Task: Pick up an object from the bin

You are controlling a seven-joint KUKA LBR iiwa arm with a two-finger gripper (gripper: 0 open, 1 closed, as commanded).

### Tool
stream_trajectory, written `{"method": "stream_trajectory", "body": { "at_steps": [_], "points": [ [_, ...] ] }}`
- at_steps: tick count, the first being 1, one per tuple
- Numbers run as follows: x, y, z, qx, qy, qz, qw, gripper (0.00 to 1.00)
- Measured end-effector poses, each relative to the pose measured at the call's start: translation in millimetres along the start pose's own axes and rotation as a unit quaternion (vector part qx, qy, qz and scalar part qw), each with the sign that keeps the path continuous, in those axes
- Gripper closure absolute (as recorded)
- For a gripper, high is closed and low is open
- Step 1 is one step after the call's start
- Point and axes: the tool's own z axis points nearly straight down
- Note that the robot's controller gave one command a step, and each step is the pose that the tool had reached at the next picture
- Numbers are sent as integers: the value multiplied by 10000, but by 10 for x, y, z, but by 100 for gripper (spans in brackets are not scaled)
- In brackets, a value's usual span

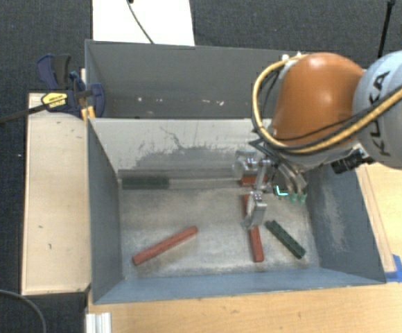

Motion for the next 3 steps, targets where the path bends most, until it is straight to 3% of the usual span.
{"method": "stream_trajectory", "body": {
  "at_steps": [1,2,3],
  "points": [
    [-42,500,879,-5,3,664,9978,0],
    [-82,867,1621,0,5,118,9999,0],
    [-103,853,1585,-4,-25,154,9999,100]
  ]
}}
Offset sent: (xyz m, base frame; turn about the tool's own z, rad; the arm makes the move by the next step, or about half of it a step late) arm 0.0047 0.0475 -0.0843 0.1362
